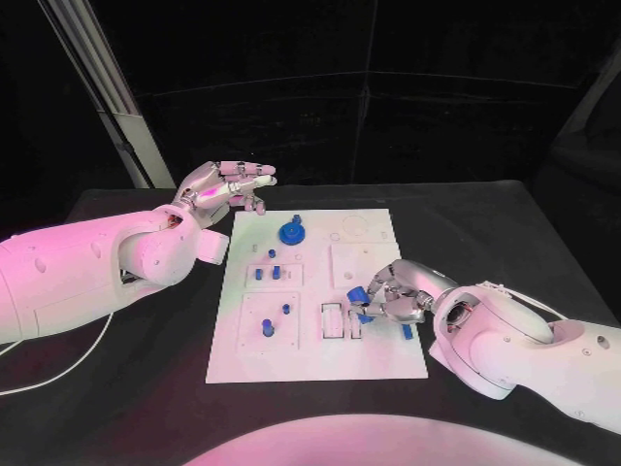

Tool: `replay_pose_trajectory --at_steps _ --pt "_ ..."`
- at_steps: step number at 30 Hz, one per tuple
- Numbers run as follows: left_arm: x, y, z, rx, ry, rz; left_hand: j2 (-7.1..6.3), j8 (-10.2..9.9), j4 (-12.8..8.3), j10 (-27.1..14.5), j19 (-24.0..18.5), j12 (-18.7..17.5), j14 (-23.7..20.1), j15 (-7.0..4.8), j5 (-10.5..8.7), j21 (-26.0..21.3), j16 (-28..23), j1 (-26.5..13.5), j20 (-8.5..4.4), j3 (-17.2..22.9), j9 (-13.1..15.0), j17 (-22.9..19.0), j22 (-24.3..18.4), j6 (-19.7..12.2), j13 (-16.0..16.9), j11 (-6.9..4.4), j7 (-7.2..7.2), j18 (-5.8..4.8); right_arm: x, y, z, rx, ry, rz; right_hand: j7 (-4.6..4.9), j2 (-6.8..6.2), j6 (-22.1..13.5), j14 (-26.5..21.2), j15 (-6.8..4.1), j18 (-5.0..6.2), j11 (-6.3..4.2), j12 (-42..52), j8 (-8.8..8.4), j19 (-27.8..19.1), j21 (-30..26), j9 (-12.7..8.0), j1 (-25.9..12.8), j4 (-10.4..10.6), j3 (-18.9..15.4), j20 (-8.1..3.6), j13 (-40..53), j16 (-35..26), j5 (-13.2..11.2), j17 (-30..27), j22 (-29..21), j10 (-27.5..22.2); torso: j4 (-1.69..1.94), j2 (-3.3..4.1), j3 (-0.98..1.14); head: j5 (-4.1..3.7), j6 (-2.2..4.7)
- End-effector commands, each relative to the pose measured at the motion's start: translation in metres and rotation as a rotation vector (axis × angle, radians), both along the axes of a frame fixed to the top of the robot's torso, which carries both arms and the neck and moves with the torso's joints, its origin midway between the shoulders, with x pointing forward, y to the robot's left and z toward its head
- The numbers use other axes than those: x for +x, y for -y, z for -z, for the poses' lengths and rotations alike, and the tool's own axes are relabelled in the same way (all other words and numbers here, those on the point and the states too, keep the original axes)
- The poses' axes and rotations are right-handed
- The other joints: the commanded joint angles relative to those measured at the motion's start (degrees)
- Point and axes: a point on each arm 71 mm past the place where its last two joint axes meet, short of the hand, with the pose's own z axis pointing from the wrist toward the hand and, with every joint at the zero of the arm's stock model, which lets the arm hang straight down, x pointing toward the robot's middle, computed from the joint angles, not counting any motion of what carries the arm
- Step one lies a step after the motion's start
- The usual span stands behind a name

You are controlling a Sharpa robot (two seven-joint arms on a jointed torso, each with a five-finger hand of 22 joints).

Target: Assemble the parts on the task board

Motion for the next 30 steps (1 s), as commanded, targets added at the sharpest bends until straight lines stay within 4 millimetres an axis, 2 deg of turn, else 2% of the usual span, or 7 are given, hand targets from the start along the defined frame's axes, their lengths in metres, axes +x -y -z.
replay_pose_trajectory --at_steps 1,11,18,23,27,28,30 --pt "0.000 0.003 -0.001 -0.011 0.002 0.014 0.38 0.38 -0.21 -0.32 -0.45 0.38 -0.38 -0.05 0.22 -0.20 -0.15 -0.16 0.05 -0.05 -0.07 -0.05 -0.06 -0.39 -0.06 -0.07 -0.19 0.80 -0.001 -0.010 0.006 0.009 -0.088 -0.028 -1.26 0.47 1.88 3.92 -0.58 -0.31 -0.03 0.13 0.10 0.15 0.20 0.21 -0.91 0.00 -0.47 -0.21 0.19 0.22 -0.65 3.85 -0.01 0.63 0.03 -0.01 -0.07 0.02 -0.10" --pt "-0.001 0.004 -0.001 -0.012 0.001 0.018 0.38 0.38 -0.21 -0.32 -0.45 0.38 -0.38 -0.05 0.22 -0.20 -0.15 -0.16 0.05 -0.05 -0.07 -0.05 -0.06 -0.39 -0.06 -0.07 -0.19 0.80 0.000 -0.029 0.015 -0.013 -0.172 -0.061 -1.84 1.38 3.36 3.90 -0.97 -0.27 -0.51 0.48 0.33 0.06 0.06 0.70 -1.94 -0.02 -0.86 -0.52 0.81 0.15 -0.80 3.77 -0.22 1.44 -0.02 -0.02 -0.11 0.36 -0.37" --pt "-0.001 0.004 -0.001 -0.012 0.001 0.017 0.38 0.38 -0.21 -0.32 -0.45 0.38 -0.38 -0.05 0.22 -0.20 -0.15 -0.16 0.05 -0.05 -0.07 -0.05 -0.06 -0.39 -0.06 -0.07 -0.19 0.80 0.002 -0.031 0.016 -0.018 -0.159 -0.046 -2.05 1.62 3.89 3.88 -1.13 -0.26 -0.69 0.77 0.43 0.06 0.02 0.91 -2.23 -0.02 -1.03 -0.67 1.22 0.10 -0.79 3.70 -0.25 1.79 -0.15 0.01 0.01 0.66 -0.47" --pt "-0.001 0.004 -0.002 -0.012 0.001 0.017 0.38 0.38 -0.21 -0.32 -0.45 0.38 -0.38 -0.05 0.22 -0.20 -0.15 -0.16 0.05 -0.05 -0.07 -0.05 -0.06 -0.39 -0.06 -0.07 -0.19 0.80 0.004 -0.035 0.015 -0.024 -0.142 -0.050 -2.23 1.77 4.29 3.87 -1.30 -0.28 -0.87 0.43 0.35 0.09 -0.04 1.25 -3.35 -0.03 -1.81 -0.88 1.27 0.03 -3.00 3.64 -0.28 1.98 -0.11 0.06 0.02 0.69 -0.52" --pt "-0.001 0.003 -0.002 -0.012 0.001 0.017 0.38 0.38 -0.21 -0.32 -0.45 0.38 -0.38 -0.05 0.22 -0.20 -0.15 -0.16 0.05 -0.05 -0.07 -0.05 -0.06 -0.39 -0.06 -0.07 -0.19 0.80 0.004 -0.037 0.015 -0.029 -0.135 -0.058 -2.32 2.00 4.56 3.87 -1.39 -0.29 -0.93 -0.06 0.27 0.12 -0.13 1.69 -5.71 -0.13 -3.47 -1.00 1.27 0.00 -10.70 3.66 -0.33 2.13 -0.05 0.04 0.03 0.65 -0.61" --pt "-0.001 0.003 -0.002 -0.012 0.001 0.016 0.38 0.38 -0.21 -0.32 -0.45 0.38 -0.38 -0.05 0.22 -0.20 -0.15 -0.16 0.05 -0.05 -0.07 -0.05 -0.06 -0.39 -0.06 -0.07 -0.19 0.80 0.004 -0.037 0.015 -0.031 -0.133 -0.060 -2.41 2.25 4.66 3.85 -1.43 -0.29 -0.85 -0.30 0.26 0.10 -0.21 1.90 -7.71 -0.91 -4.60 -1.04 1.26 -0.04 -16.10 3.60 -0.41 2.15 -0.07 0.05 0.03 0.70 -0.63" --pt "-0.001 0.003 -0.002 -0.012 0.001 0.016 0.38 0.38 -0.21 -0.32 -0.45 0.38 -0.38 -0.05 0.22 -0.20 -0.15 -0.16 0.05 -0.05 -0.07 -0.05 -0.06 -0.39 -0.06 -0.07 -0.19 0.80 0.004 -0.037 0.015 -0.037 -0.126 -0.062 -2.35 1.92 4.61 3.81 -1.39 -0.24 -0.87 -1.04 0.19 -0.03 -0.42 2.16 -9.79 -0.42 -5.99 -1.04 0.89 -0.16 -22.44 3.42 -0.71 1.97 -0.09 0.05 0.04 0.73 -0.63"
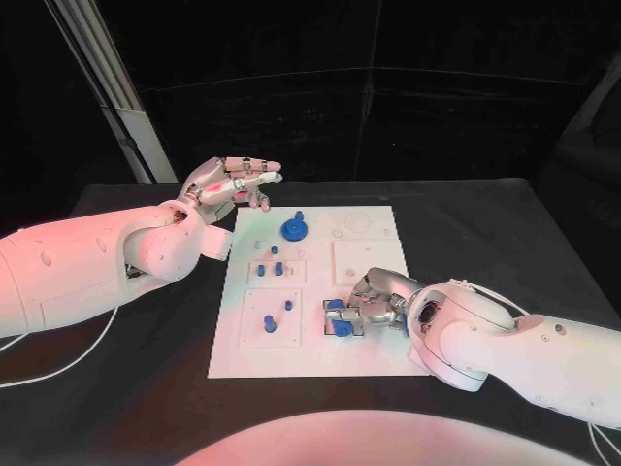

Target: Assemble the parts on the task board

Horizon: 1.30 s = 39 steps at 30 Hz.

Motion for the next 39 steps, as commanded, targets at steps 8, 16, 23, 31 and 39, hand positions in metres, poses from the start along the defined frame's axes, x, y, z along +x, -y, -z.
replay_pose_trajectory --at_steps 8,16,23,31,39 --pt "-0.0005 -0.0002 -0.0016 -0.008 0.002 0.007 0.39 0.40 -0.22 -0.35 -0.45 0.41 -0.39 -0.05 0.22 -0.21 -0.14 -0.16 0.05 -0.06 -0.07 -0.08 -0.08 -0.40 -0.08 -0.06 -0.19 0.80 0.0024 0.0019 -0.0013 -0.042 0.043 -0.013 0.52 -3.51 -0.71 3.48 -0.07 0.06 0.38 -4.61 -0.82 -0.94 -1.53 0.60 -8.24 0.57 -1.44 -0.21 -2.89 -0.92 -10.93 2.09 -2.02 -1.18 -0.01 0.00 0.03 0.10 -0.04" --pt "-0.0007 -0.0011 -0.0017 -0.008 0.002 0.005 0.41 0.47 -0.27 -0.43 -0.46 0.49 -0.43 -0.05 0.23 -0.25 -0.11 -0.17 0.06 -0.08 -0.07 -0.14 -0.12 -0.44 -0.10 -0.06 -0.19 0.80 0.0006 0.0011 -0.0036 -0.043 0.059 -0.040 0.56 -3.62 -0.83 3.52 -0.01 0.12 0.43 -5.53 -0.95 -0.99 -1.96 1.34 1.03 -2.62 2.57 -0.12 -3.04 -1.11 -8.41 2.02 -2.38 -1.06 0.04 0.06 0.11 0.17 0.03" --pt "-0.0007 -0.0016 -0.0016 -0.008 0.001 0.005 0.41 0.47 -0.27 -0.43 -0.46 0.49 -0.43 -0.05 0.23 -0.25 -0.11 -0.17 0.06 -0.08 -0.07 -0.14 -0.12 -0.44 -0.10 -0.06 -0.19 0.80 -0.0011 -0.0014 -0.0060 -0.049 0.083 -0.072 0.43 -3.68 -0.50 3.65 -0.18 0.06 0.22 -4.34 -0.64 -0.74 -1.89 2.04 9.72 -7.50 3.93 -0.24 -1.66 -0.91 -6.09 2.57 -2.03 -0.41 -0.02 0.11 0.11 0.19 0.01" --pt "-0.0004 -0.0022 -0.0015 -0.006 0.001 0.003 0.41 0.47 -0.27 -0.43 -0.46 0.49 -0.43 -0.05 0.23 -0.25 -0.11 -0.17 0.06 -0.08 -0.07 -0.14 -0.12 -0.44 -0.10 -0.06 -0.19 0.80 -0.0001 -0.0019 -0.0073 -0.074 0.118 -0.075 0.31 -3.07 -0.28 3.70 -0.27 0.01 0.08 -3.56 -0.44 -0.59 -1.82 2.37 12.00 -9.00 4.40 -0.33 -0.84 -0.82 -6.11 2.83 -1.78 -0.03 0.08 0.13 0.11 -0.03 0.02" --pt "-0.0004 -0.0026 -0.0015 -0.006 0.001 0.002 0.41 0.47 -0.27 -0.43 -0.46 0.49 -0.43 -0.05 0.23 -0.25 -0.11 -0.17 0.06 -0.08 -0.07 -0.14 -0.12 -0.44 -0.10 -0.06 -0.19 0.80 -0.0002 -0.0004 -0.0087 -0.068 0.133 -0.078 0.37 -2.60 -0.35 3.70 -0.24 0.01 0.14 -3.31 -0.49 -0.59 -1.88 2.54 10.85 -8.33 3.75 -0.34 -0.48 -0.84 -4.77 2.85 -1.82 0.16 0.00 0.07 0.08 0.04 0.00"
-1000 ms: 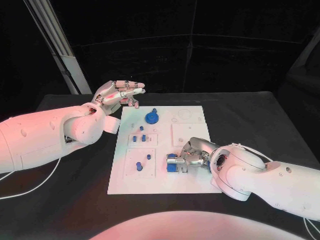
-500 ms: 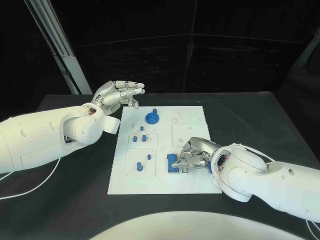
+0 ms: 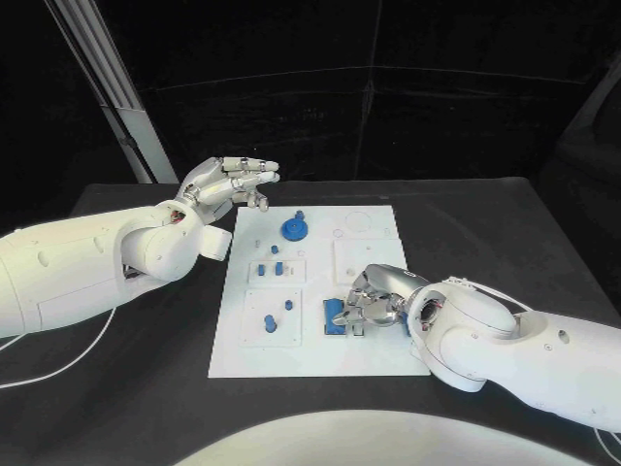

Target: Assemble the parts on the task board

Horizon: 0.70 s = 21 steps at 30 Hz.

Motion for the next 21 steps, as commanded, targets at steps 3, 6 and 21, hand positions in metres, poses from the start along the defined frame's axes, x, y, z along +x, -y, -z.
replay_pose_trajectory --at_steps 3,6,21 --pt "0.000 0.000 -0.001 -0.008 0.002 0.006 0.41 0.24 -0.27 -0.43 -0.46 0.20 -0.43 -0.05 0.22 -0.25 -0.11 -0.17 0.06 -0.08 -0.07 -0.05 -0.06 -0.23 -0.07 -0.06 0.03 0.80 -0.001 0.002 -0.002 0.002 0.027 -0.018 -0.16 0.26 0.15 3.69 -0.25 0.01 0.14 0.14 0.13 0.02 -0.32 0.09 -0.88 0.21 -0.50 -0.14 0.07 0.04 0.69 2.81 -0.06 0.36 -0.12 -0.11 -0.02 0.02 -0.02" --pt "0.000 0.000 -0.001 -0.008 0.003 0.006 0.41 0.24 -0.27 -0.43 -0.46 0.20 -0.43 -0.05 0.22 -0.25 -0.11 -0.17 0.06 -0.08 -0.07 -0.05 -0.06 -0.23 -0.07 -0.06 0.03 0.80 -0.002 0.005 -0.004 0.036 0.039 -0.014 0.00 0.32 -0.29 3.66 -0.18 0.06 0.26 -0.16 -0.16 -0.16 -0.51 0.05 -1.37 0.56 -0.86 -0.10 -0.07 -0.04 1.31 2.69 -0.39 0.20 -0.14 -0.14 -0.04 -0.07 -0.06" --pt "0.000 -0.001 -0.001 -0.006 0.004 0.002 0.41 0.24 -0.27 -0.43 -0.46 0.20 -0.43 -0.05 0.22 -0.25 -0.11 -0.17 0.06 -0.08 -0.07 -0.05 -0.06 -0.23 -0.07 -0.06 0.03 0.80 -0.008 0.049 -0.014 0.110 0.068 0.028 1.19 1.72 -3.06 3.71 0.53 0.12 1.17 -1.07 -3.11 -0.44 -0.86 -0.99 -0.07 0.62 -1.18 0.47 -0.19 0.09 4.82 3.15 -0.82 -0.56 -0.14 -0.29 -0.06 -0.83 0.13"
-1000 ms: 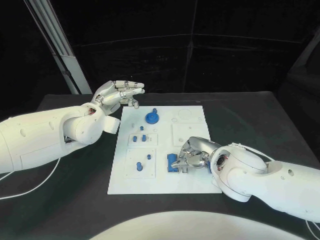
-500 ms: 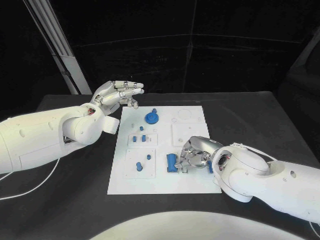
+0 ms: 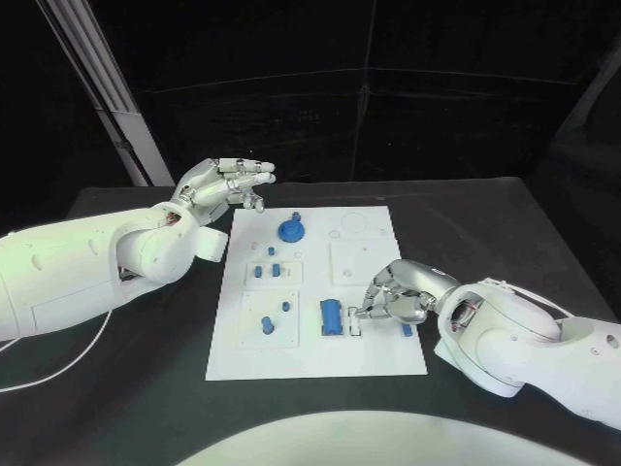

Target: Assemble the parts on the task board

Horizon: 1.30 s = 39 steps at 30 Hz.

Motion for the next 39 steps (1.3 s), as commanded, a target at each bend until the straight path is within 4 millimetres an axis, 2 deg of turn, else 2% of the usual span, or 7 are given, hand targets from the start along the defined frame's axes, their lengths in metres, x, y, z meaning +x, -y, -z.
replay_pose_trajectory --at_steps 1,5,13,14,24,32,39 --pt "0.000 0.000 -0.001 -0.007 0.004 0.005 0.41 0.24 -0.27 -0.43 -0.46 0.21 -0.43 -0.05 0.22 -0.26 -0.11 -0.17 0.06 -0.08 -0.07 -0.06 -0.07 -0.23 -0.08 -0.06 0.03 0.80 -0.001 0.008 -0.003 0.034 0.012 0.009 0.27 0.39 -0.81 3.71 0.62 0.12 0.65 -0.47 -0.98 -0.23 -0.23 -0.40 0.63 -0.27 -0.03 0.34 -0.16 0.09 1.01 3.16 0.01 -0.01 0.06 -0.06 -0.05 -0.31 0.09" --pt "0.000 0.000 -0.001 -0.007 0.004 0.005 0.41 0.24 -0.27 -0.43 -0.46 0.21 -0.43 -0.05 0.22 -0.26 -0.11 -0.17 0.06 -0.08 -0.07 -0.06 -0.07 -0.23 -0.08 -0.06 0.03 0.80 -0.003 0.033 -0.001 -0.051 -0.015 0.043 0.91 0.62 -1.82 3.59 1.07 0.18 1.17 -2.24 -2.87 -0.49 -0.50 -1.35 0.70 -0.02 -0.45 0.72 -1.36 -0.18 1.39 2.70 -0.41 -0.71 -0.09 -0.10 -0.06 -0.76 0.24" --pt "0.000 0.002 -0.001 -0.009 0.003 0.010 0.41 0.24 -0.27 -0.43 -0.46 0.21 -0.43 -0.05 0.22 -0.26 -0.11 -0.17 0.06 -0.08 -0.07 -0.06 -0.07 -0.23 -0.08 -0.06 0.03 0.80 -0.004 0.057 0.000 -0.233 0.011 0.058 0.64 0.71 0.23 3.40 1.12 0.32 1.11 -3.68 -3.54 -0.76 -0.88 -1.89 -1.49 2.23 -2.24 0.98 -2.27 -0.72 1.55 1.90 -0.86 -0.88 -0.18 -0.09 -0.05 -1.76 0.36" --pt "0.000 0.002 -0.001 -0.009 0.003 0.011 0.41 0.24 -0.27 -0.43 -0.46 0.21 -0.43 -0.05 0.22 -0.26 -0.11 -0.17 0.06 -0.08 -0.07 -0.06 -0.07 -0.23 -0.08 -0.06 0.03 0.80 -0.004 0.058 0.000 -0.251 0.013 0.056 0.55 0.83 0.55 3.40 1.08 0.32 1.05 -3.51 -3.56 -0.73 -0.88 -1.91 -2.04 2.87 -2.58 0.95 -2.11 -0.74 1.56 1.89 -0.82 -0.74 -0.08 -0.08 -0.06 -1.99 0.45" --pt "0.000 0.002 0.000 -0.008 0.002 0.010 0.41 0.24 -0.27 -0.43 -0.46 0.21 -0.43 -0.05 0.22 -0.26 -0.11 -0.17 0.06 -0.08 -0.07 -0.06 -0.07 -0.23 -0.08 -0.06 0.03 0.80 -0.003 0.061 0.003 -0.337 0.023 0.027 0.02 0.36 2.08 3.44 0.75 0.30 0.65 -2.13 -3.09 -0.59 -0.88 -1.24 -2.93 4.90 -4.06 0.67 -0.83 -0.80 0.26 1.94 -0.68 -0.11 0.10 0.03 -0.06 -2.15 0.38" --pt "0.000 0.002 0.000 -0.008 0.001 0.011 0.41 0.24 -0.27 -0.43 -0.46 0.21 -0.43 -0.05 0.22 -0.26 -0.11 -0.17 0.06 -0.08 -0.07 -0.06 -0.07 -0.23 -0.08 -0.06 0.03 0.80 0.000 0.055 0.008 -0.364 0.009 0.000 -0.08 -0.04 2.24 3.44 0.67 0.29 0.55 -2.02 -2.97 -0.58 -0.91 -0.97 -2.43 4.93 -4.27 0.59 -0.67 -0.84 0.07 1.91 -0.68 -0.08 0.03 0.13 0.00 -2.09 0.26" --pt "0.000 0.001 0.000 -0.007 -0.001 0.011 0.41 0.24 -0.27 -0.43 -0.46 0.21 -0.43 -0.05 0.22 -0.26 -0.11 -0.17 0.06 -0.08 -0.07 -0.06 -0.07 -0.23 -0.08 -0.06 0.03 0.80 0.003 0.046 0.011 -0.367 0.015 -0.022 -0.07 -0.25 2.10 3.44 0.59 0.30 0.50 -2.14 -3.01 -0.65 -1.06 -0.37 0.30 3.96 -4.01 0.46 -0.52 -0.93 0.34 1.86 -0.83 -0.21 0.08 0.14 0.05 -2.01 0.08"
